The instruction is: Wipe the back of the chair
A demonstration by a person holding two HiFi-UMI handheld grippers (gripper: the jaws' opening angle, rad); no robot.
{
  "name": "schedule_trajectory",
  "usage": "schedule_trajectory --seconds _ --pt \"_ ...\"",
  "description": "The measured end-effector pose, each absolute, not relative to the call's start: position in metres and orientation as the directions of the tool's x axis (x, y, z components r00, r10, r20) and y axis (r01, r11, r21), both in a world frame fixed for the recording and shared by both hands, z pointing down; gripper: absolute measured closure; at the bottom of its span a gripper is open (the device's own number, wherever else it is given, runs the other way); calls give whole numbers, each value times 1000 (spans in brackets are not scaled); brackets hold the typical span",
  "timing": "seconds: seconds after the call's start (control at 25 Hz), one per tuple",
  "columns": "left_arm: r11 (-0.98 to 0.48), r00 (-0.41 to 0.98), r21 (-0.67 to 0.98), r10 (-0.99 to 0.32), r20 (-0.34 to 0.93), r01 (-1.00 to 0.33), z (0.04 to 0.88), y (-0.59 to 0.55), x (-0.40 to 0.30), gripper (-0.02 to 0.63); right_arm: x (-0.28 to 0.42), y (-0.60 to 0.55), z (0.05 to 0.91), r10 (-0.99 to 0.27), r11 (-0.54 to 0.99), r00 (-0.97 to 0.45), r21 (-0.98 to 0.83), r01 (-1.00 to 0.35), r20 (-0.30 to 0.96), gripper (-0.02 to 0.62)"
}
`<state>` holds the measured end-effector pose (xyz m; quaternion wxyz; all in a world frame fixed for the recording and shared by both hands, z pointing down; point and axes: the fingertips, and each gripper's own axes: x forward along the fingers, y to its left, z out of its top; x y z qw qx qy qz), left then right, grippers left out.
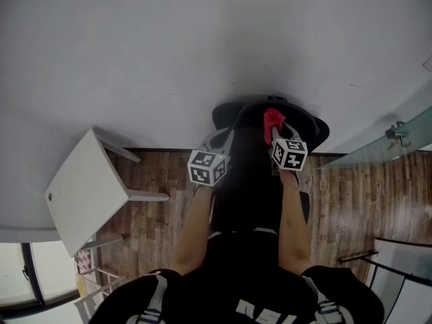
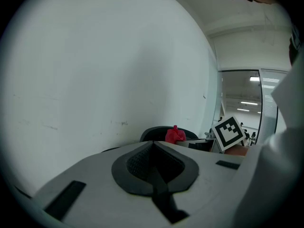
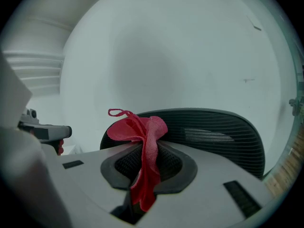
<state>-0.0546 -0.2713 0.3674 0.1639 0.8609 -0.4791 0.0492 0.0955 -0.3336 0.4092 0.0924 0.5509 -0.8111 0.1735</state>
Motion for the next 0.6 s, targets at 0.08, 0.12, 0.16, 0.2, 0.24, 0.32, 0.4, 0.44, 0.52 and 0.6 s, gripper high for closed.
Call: schedule_trajectory --seconds 0.08,0.12,0.16,0.2,0.24,0.32,0.4,0.44,0.52,0.6 --pt "-497 545 236 -803 239 -835 367 -274 -48 584 106 -334 409 -869 313 -357 -178 -933 343 512" --pt "-501 549 236 -801 238 -833 366 -274 -44 584 112 -334 409 -872 304 -348 -177 -936 343 512" --pt "-505 553 236 -799 236 -830 365 -275 -41 584 117 -334 409 -875 296 -340 -176 -939 344 512" --pt "-510 558 235 -796 235 -827 364 -275 -38 584 121 -334 409 -878 288 -332 -175 -942 345 512" --pt "-515 563 235 -793 234 -824 364 -275 -35 584 126 -333 409 -881 280 -324 -173 -944 346 512" --pt "-525 572 236 -787 233 -818 363 -275 -28 584 135 -331 409 -886 262 -307 -171 -950 349 512" --pt "-535 581 235 -780 231 -811 362 -276 -21 584 146 -330 408 -891 243 -288 -168 -955 350 512" --pt "-540 586 235 -777 231 -808 362 -277 -17 584 151 -330 408 -894 233 -279 -168 -958 351 512" --pt "-550 596 234 -769 230 -801 361 -278 -10 584 161 -329 407 -899 216 -263 -167 -962 351 512" --pt "-562 607 233 -761 230 -794 360 -279 -3 584 171 -327 406 -903 200 -248 -166 -966 352 512"
